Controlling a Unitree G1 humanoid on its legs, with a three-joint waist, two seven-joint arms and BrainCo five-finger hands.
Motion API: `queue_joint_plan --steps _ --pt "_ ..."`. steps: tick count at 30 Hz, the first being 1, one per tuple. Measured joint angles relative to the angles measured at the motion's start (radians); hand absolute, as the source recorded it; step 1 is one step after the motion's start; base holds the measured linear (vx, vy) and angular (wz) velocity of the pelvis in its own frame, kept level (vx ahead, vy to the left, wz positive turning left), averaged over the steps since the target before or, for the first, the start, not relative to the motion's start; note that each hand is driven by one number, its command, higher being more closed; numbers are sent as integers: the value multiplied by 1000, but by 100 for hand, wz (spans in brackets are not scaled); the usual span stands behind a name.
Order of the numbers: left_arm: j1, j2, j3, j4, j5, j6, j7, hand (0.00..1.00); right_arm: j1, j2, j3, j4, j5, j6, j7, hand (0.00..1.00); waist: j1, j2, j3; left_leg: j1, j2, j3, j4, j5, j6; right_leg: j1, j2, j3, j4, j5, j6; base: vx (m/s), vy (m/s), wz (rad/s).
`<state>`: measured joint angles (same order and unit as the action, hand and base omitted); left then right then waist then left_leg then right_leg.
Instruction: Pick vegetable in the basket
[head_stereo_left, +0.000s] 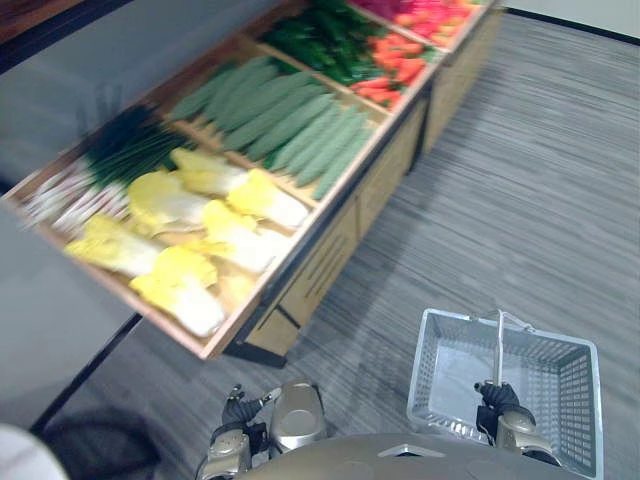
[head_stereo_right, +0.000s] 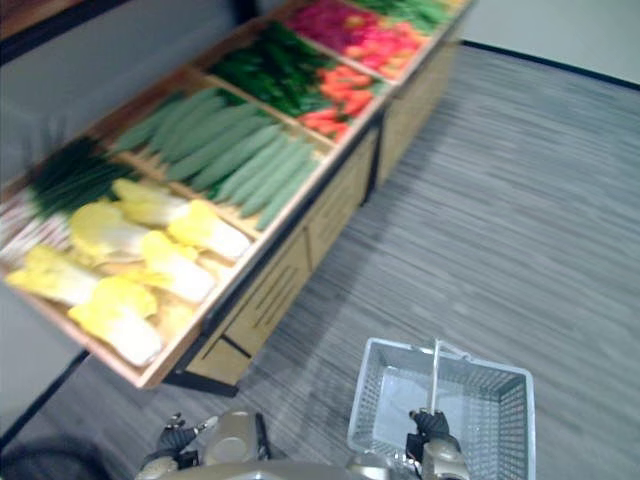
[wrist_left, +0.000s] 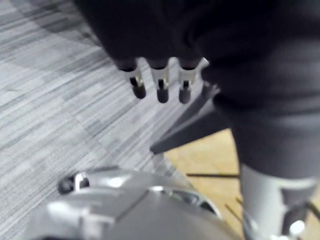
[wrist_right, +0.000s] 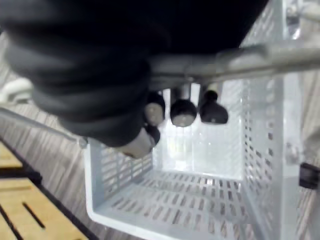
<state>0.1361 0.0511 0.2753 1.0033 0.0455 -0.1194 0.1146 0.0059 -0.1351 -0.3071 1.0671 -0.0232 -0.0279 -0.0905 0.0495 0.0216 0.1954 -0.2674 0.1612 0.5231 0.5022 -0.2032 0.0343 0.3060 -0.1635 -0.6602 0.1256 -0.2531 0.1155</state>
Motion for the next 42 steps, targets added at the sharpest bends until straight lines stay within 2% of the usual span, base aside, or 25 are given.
queue_joint_plan --steps 1,2,3,5,7,9,11,13,15,16,17,20,24,26,27,30,32,33,34,35,36,37,38,40,42 --pt "4 7 -15 4 -9 4 -2 0 -6 11 -7 12 3 2 -5 100 7 -21 -4 13 -26 39 -20 -17 81 20 -13 -19 23 -6 17 362 70 132" --pt "7 18 -2 3 -16 10 -4 0 -12 21 -7 19 2 2 -2 100 14 -35 -3 23 -76 2 -54 -27 91 15 -40 -15 87 -3 22 473 100 182" --pt "14 28 -5 5 -17 18 -5 0 -13 43 -24 23 2 5 -1 100 11 -55 -3 53 -118 -59 -101 -20 91 -14 -89 -2 258 21 9 348 82 148" --pt "19 36 -22 22 -16 30 -9 0 -31 50 -58 21 3 5 -10 100 6 -52 -3 97 -137 -149 -142 -18 87 -77 -119 48 481 55 11 500 48 142" --pt "41 41 -31 21 -16 38 -20 0 -58 49 -51 9 3 1 -8 100 17 -50 -4 208 -135 -218 -241 9 61 -151 -109 108 590 4 4 521 -17 105" --pt "47 36 -41 18 -17 39 -23 0 -59 51 -50 7 4 4 -20 100 14 -32 -11 289 -98 -297 -318 31 31 -235 -54 175 548 -29 -7 333 -87 95" --pt "42 36 -39 8 -16 37 -24 0 -40 50 -58 14 9 12 -30 100 13 -20 -7 305 -67 -352 -334 43 10 -311 -34 238 463 -25 0 303 -154 92" --pt "35 36 -39 6 -17 38 -24 0 -26 53 -92 21 43 13 -40 100 -7 -34 -8 306 -54 -406 -350 61 -18 -372 -35 306 343 0 22 272 -264 106" --pt "29 56 -36 -3 -17 38 -25 0 3 71 -96 23 64 13 -39 100 -15 -82 -10 322 -69 -440 -375 79 -68 -377 -57 377 174 222 2 239 -382 102" --pt "12 56 -25 1 -17 41 -24 0 1 83 -113 38 89 13 -40 100 -17 -70 -13 332 -44 -461 -407 70 -109 -368 -38 401 199 174 9 164 -447 63" --pt "3 35 -19 -1 -17 41 -24 0 -4 76 -119 40 102 13 -40 100 -20 -44 -12 333 -13 -466 -426 87 -131 -372 -9 401 204 172 5 120 -424 50" --pt "1 17 -19 -1 -20 41 -23 0 -11 74 -120 18 121 12 -36 100 -35 -6 -22 318 21 -499 -468 145 -161 -399 33 449 268 138 -16 18 -242 48" --pt "-2 28 -18 -1 -28 42 -22 0 24 78 -120 12 138 13 -34 100 -38 -23 -25 312 28 -554 -488 160 -180 -406 58 576 359 55 -17 -50 -167 69" --pt "0 44 6 -1 -35 43 -21 0 43 91 -112 13 137 14 -29 100 -26 -56 -42 272 17 -563 -479 174 -201 -396 48 595 286 -23 -31 -125 -189 21" --pt "0 45 16 0 -36 43 -20 0 40 93 -109 13 134 15 -27 100 -17 -55 -41 258 18 -562 -474 178 -205 -394 52 593 257 -36 -43 -147 -178 -2" --pt "-9 24 28 -9 -77 39 -16 0 33 73 -102 9 115 13 -23 100 -17 9 -16 217 52 -588 -469 220 -202 -382 92 549 200 10 -48 -230 -101 20" --pt "-19 18 37 -11 -84 34 -3 0 38 57 -102 10 114 11 -23 100 -26 25 -11 213 54 -583 -481 224 -180 -385 90 537 194 12 -48 -94 -19 26" --pt "-18 10 57 -31 -110 32 12 0 29 41 -110 9 105 11 -24 100 -25 44 2 214 56 -519 -507 182 -105 -386 87 531 191 18 -53 -122 -29 24" --pt "-13 11 63 -35 -115 29 18 0 29 40 -112 6 95 13 -25 100 -28 44 0 217 60 -495 -522 136 -91 -388 85 538 175 25 -64 -140 24 34" --pt "-24 19 77 -49 -115 23 22 0 33 48 -110 1 85 14 -24 100 -38 3 -1 205 34 -428 -485 83 -79 -400 48 554 147 50 -87 -89 28 11" --pt "-24 16 84 -72 -115 22 23 0 29 47 -111 -1 77 13 -25 100 -21 1 4 171 13 -404 -305 88 -97 -413 24 560 146 68 -94 -61 42 -5" --pt "-17 13 88 -82 -115 20 23 0 31 42 -111 -6 77 12 -26 100 -20 4 4 169 3 -402 -221 86 -99 -414 18 564 147 72 -87 -14 41 -23" --pt "-1 3 104 -106 -115 17 26 0 36 31 -111 -16 75 12 -27 100 -33 24 1 201 -9 -384 -131 82 -105 -402 18 564 145 77 -72 9 72 -1" --pt "4 1 110 -180 -115 16 46 0 43 26 -114 -24 75 13 -30 100 -54 44 -6 249 -9 -335 -232 77 -122 -393 25 556 127 88 -50 -7 79 23" --pt "-6 4 113 -275 -114 13 56 0 45 38 -118 -30 73 11 -30 100 -57 47 -9 270 -14 -338 -333 94 -138 -380 24 535 74 126 -42 26 90 23"
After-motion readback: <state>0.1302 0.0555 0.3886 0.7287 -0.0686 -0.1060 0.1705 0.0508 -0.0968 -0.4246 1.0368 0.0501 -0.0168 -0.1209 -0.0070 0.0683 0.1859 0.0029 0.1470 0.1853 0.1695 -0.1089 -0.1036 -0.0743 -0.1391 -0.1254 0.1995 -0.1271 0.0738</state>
